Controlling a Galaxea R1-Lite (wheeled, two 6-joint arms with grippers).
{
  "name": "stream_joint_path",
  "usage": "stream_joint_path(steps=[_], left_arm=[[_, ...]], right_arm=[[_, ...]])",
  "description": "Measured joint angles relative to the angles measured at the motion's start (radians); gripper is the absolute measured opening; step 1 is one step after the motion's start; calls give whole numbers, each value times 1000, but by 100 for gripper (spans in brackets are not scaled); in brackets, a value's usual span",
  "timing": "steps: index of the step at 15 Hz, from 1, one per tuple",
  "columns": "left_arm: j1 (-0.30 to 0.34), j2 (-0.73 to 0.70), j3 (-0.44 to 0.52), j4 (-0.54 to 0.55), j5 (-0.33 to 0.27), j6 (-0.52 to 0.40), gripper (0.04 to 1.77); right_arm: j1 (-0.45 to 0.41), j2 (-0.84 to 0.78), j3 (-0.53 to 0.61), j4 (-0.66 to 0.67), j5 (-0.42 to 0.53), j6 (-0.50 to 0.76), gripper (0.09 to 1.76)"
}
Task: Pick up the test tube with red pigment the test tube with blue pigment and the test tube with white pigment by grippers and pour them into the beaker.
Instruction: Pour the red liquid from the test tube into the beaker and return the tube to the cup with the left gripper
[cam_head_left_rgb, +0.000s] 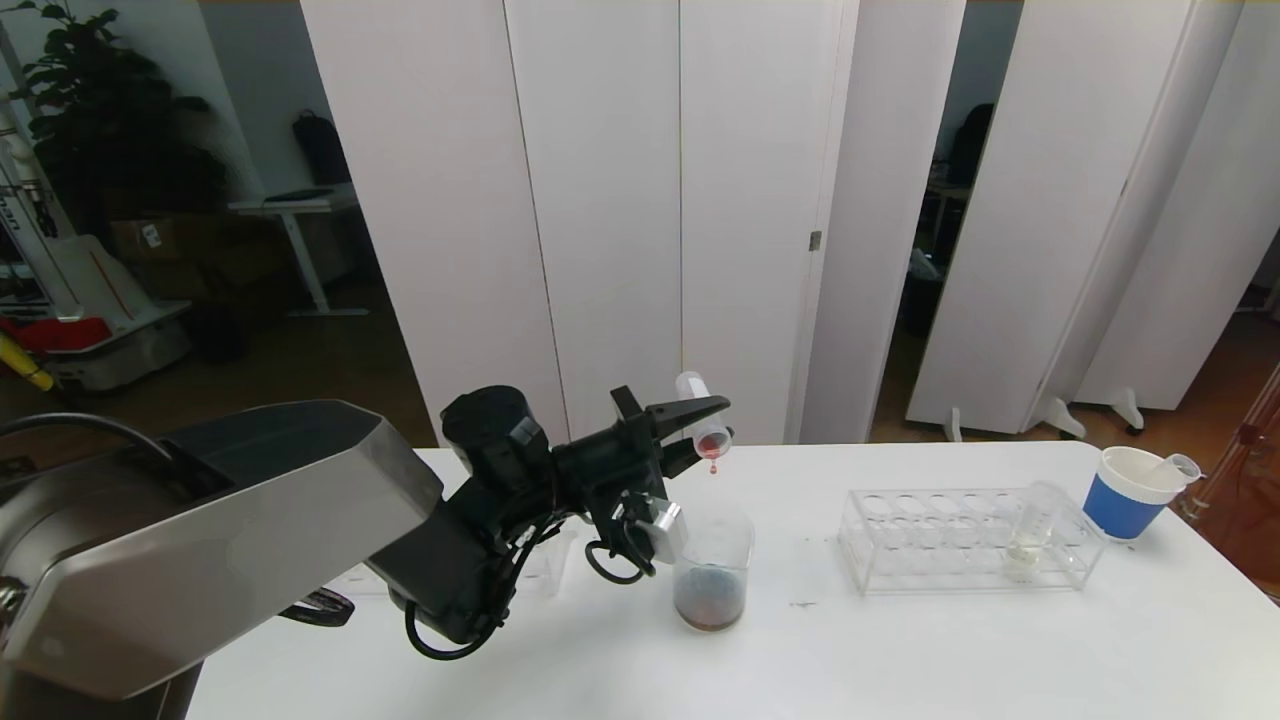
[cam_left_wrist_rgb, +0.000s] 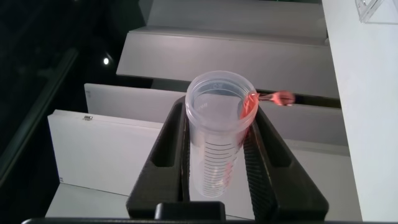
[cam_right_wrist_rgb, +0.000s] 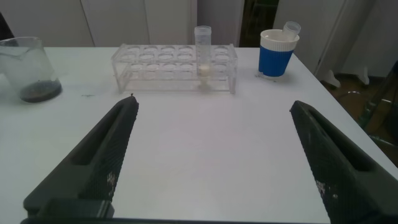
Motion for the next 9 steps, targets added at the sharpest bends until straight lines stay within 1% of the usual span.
stream_joint_path(steps=[9], left_arm=[[0,-15,6,0,0,0,59]], right_arm=[[0,0,0,0,0,0,175]])
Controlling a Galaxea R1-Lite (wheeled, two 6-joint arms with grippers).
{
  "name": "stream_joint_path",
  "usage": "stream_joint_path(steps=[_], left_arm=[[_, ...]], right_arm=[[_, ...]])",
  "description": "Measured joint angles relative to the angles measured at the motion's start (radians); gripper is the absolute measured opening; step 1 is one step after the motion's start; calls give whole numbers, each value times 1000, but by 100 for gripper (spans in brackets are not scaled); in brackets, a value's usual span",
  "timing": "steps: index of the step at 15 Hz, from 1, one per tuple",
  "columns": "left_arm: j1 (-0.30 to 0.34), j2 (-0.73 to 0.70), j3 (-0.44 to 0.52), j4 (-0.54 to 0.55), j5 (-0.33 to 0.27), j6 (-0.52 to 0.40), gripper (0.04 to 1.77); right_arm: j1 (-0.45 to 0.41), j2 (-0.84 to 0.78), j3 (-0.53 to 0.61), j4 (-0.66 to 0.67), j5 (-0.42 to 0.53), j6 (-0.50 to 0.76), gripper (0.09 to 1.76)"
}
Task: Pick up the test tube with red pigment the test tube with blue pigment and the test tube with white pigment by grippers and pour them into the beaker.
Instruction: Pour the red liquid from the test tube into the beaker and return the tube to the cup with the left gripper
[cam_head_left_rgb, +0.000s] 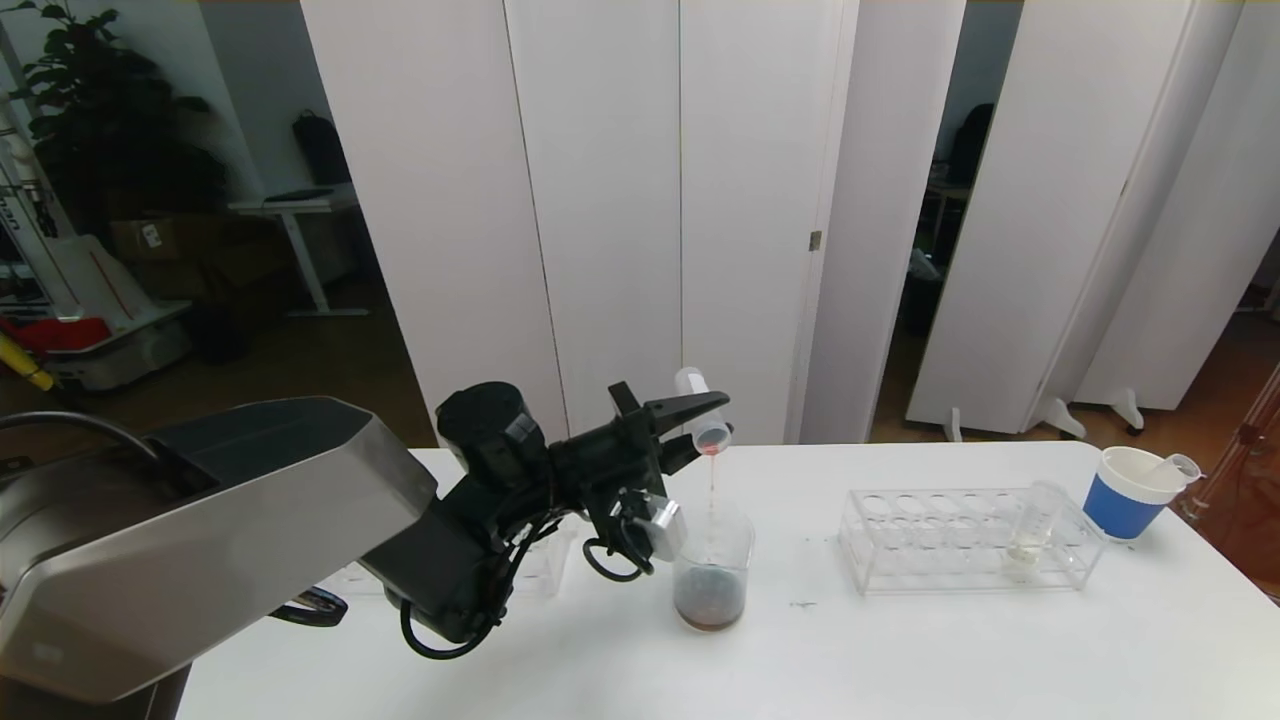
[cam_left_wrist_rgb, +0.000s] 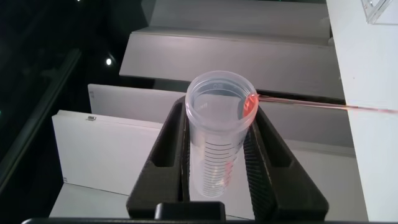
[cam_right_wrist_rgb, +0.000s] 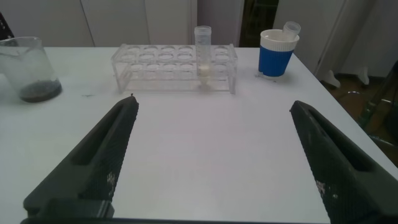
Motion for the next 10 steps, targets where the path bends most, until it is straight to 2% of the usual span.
stream_joint_path(steps=[10], left_arm=[[3,-34,34,0,10,-35,59]], right_arm=[[0,0,0,0,0,0,175]])
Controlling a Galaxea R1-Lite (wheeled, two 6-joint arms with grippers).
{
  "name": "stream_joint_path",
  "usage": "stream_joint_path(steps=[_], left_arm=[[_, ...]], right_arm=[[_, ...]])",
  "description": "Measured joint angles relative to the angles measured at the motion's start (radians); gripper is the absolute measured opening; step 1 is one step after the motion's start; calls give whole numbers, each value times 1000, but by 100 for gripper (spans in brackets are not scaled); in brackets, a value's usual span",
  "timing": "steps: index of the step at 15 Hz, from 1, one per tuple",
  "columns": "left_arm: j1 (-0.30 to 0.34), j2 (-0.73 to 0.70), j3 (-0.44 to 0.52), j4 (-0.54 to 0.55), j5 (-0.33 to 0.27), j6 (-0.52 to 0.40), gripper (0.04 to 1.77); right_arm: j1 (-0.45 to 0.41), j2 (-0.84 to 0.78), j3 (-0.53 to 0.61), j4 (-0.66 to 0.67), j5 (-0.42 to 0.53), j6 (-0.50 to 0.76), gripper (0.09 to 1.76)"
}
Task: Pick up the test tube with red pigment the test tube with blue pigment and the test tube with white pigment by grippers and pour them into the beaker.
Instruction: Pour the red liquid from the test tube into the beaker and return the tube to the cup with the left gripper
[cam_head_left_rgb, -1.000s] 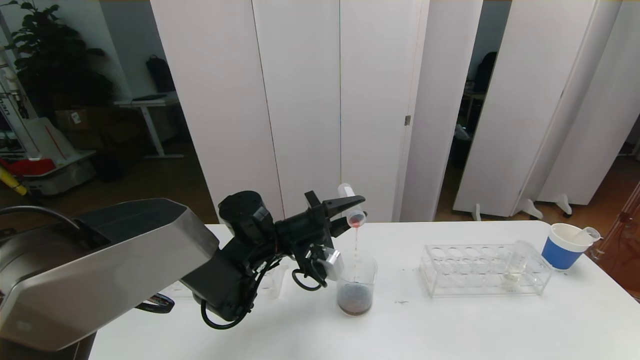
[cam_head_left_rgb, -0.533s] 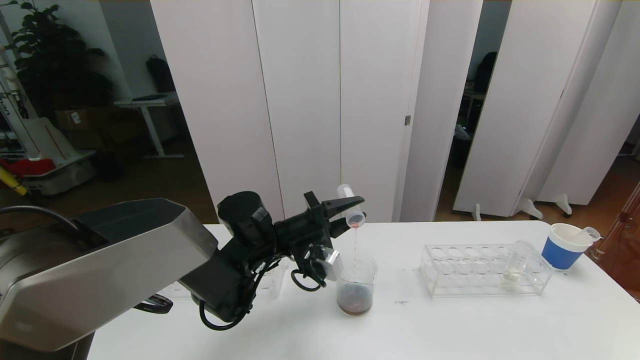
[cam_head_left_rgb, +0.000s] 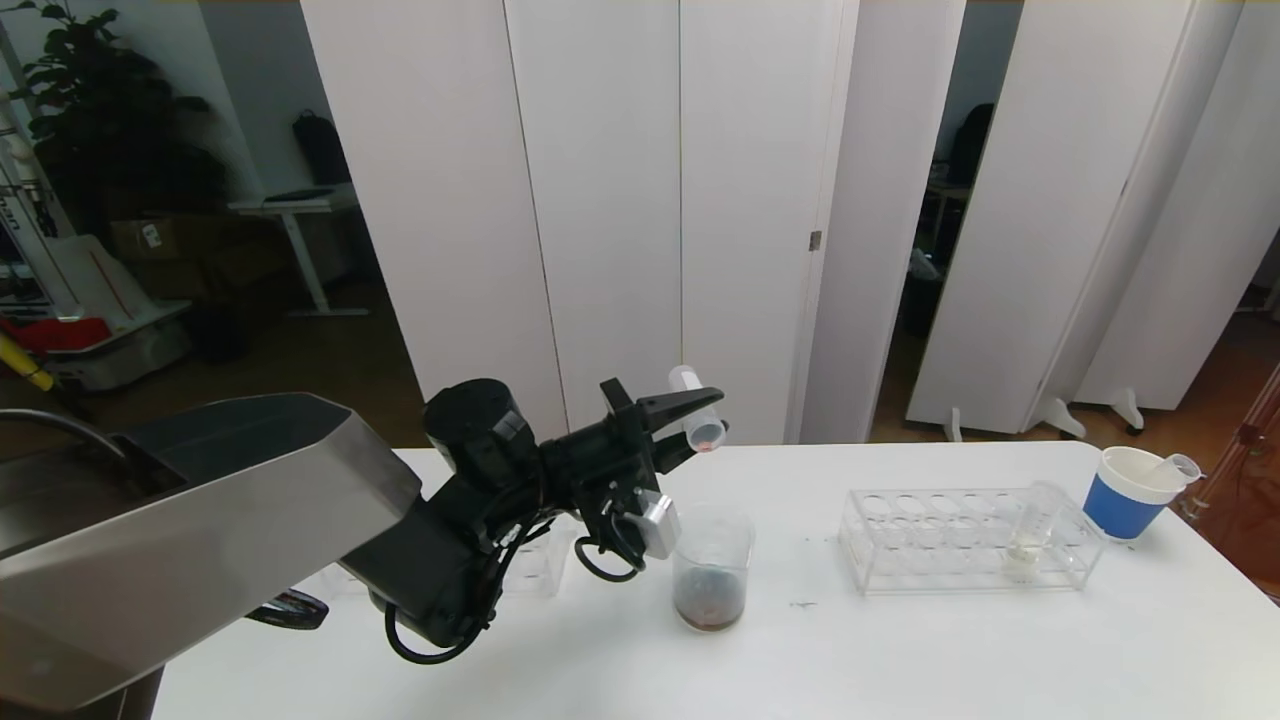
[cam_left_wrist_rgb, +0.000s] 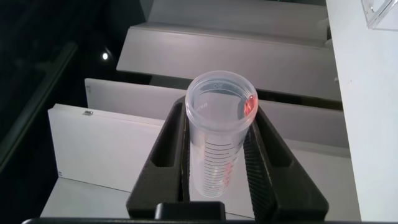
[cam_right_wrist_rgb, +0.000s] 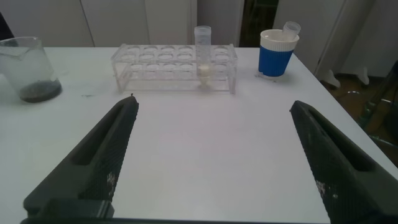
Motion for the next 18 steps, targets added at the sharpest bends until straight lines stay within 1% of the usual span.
stream_joint_path(steps=[2,4,6,7,8,10,12,15,16,18], left_arm=[[-2,-9,6,-1,1,-13,59],[-3,-22,11,9,6,-82,59],[-7,-37,12,51,33,-138,59],[-8,-48,11,77,60,-168,59],[-9,-59,11,100,108,-202,59],[-13,-86,5,154,227,-301,59],[-20,-110,-1,174,327,-397,59],[-21,-156,13,214,494,-599,59],[-20,-177,19,249,571,-674,59],[-16,-215,25,319,712,-785,59]], right_arm=[[0,0,0,0,0,0,175],[0,0,0,0,0,0,175],[0,0,0,0,0,0,175],[0,0,0,0,0,0,175],[0,0,0,0,0,0,175],[0,0,0,0,0,0,175],[0,0,0,0,0,0,175],[0,0,0,0,0,0,175],[0,0,0,0,0,0,175],[0,0,0,0,0,0,175]])
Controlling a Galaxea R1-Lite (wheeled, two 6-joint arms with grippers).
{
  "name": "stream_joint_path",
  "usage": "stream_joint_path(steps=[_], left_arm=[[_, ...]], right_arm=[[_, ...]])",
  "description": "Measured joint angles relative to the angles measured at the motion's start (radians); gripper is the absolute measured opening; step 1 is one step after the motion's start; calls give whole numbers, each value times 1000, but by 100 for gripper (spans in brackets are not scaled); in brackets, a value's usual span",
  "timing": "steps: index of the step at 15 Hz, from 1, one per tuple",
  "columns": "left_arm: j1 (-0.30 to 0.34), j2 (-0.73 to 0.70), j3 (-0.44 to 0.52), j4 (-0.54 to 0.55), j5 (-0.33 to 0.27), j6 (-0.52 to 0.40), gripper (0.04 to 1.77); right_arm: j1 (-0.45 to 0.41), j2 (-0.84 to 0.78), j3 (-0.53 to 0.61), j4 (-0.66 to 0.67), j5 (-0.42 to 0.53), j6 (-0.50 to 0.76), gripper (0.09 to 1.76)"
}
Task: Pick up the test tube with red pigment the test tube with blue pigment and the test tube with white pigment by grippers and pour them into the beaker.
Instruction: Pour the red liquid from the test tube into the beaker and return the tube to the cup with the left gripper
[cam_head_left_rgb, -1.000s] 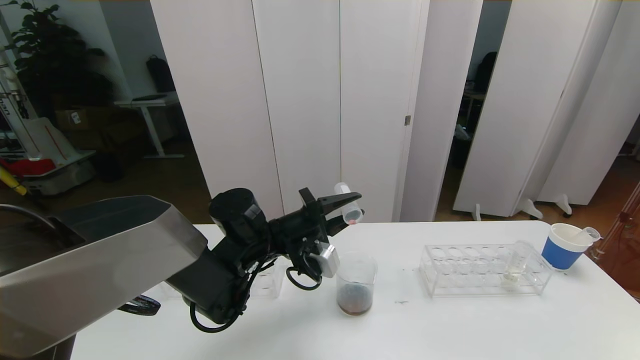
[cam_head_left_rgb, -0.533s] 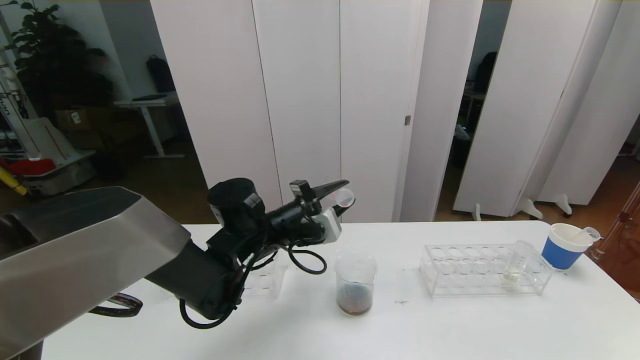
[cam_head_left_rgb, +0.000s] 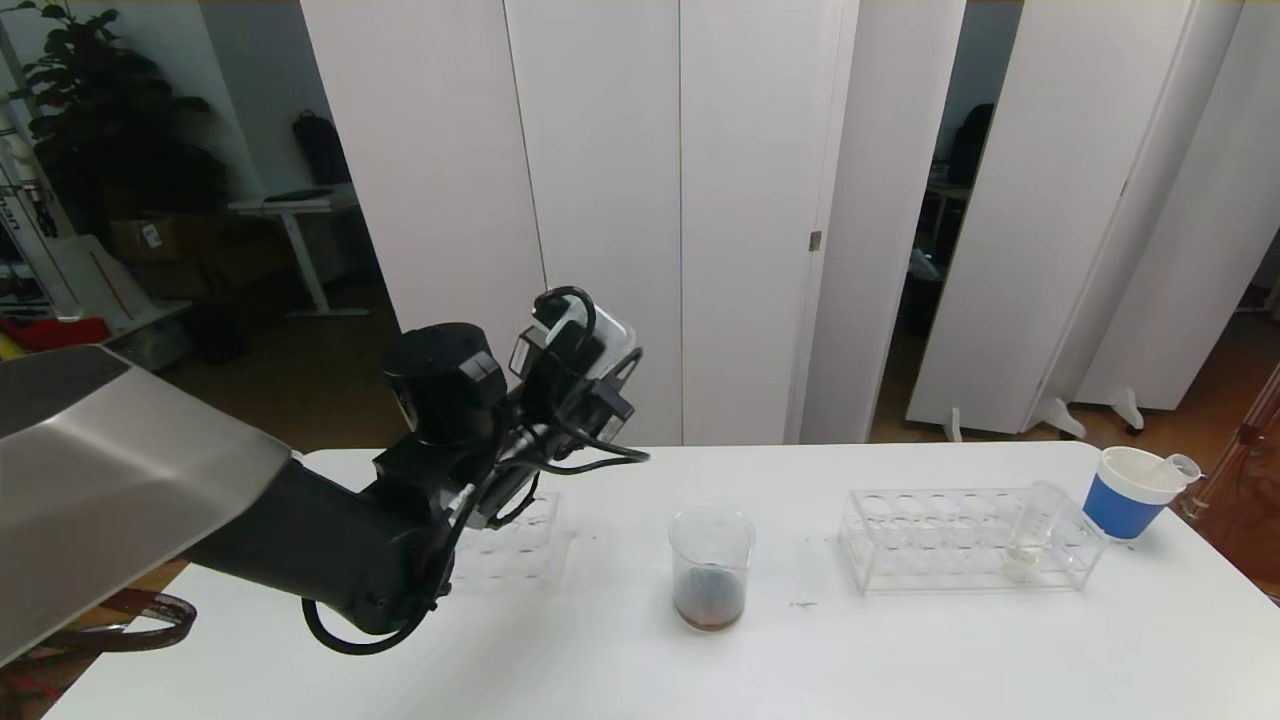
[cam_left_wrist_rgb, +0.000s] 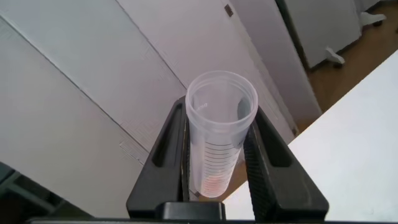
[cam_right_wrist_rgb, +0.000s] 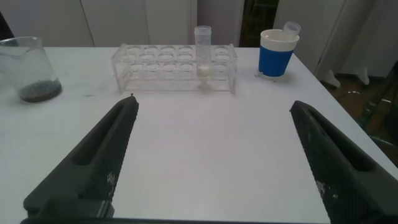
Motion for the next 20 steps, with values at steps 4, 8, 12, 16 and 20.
stream_joint_path(steps=[4,8,12,16,20], left_arm=[[13,-73,19,61,96,-123,59],[39,-168,46,276,143,-347,59],[50,-247,53,389,411,-460,59],[100,-327,121,389,443,-447,59],[197,-369,159,334,478,-438,59]], right_arm=[[0,0,0,0,0,1,175],[0,0,0,0,0,0,175],[0,0,0,0,0,0,175],[0,0,0,0,0,0,175],[0,0,0,0,0,0,175]])
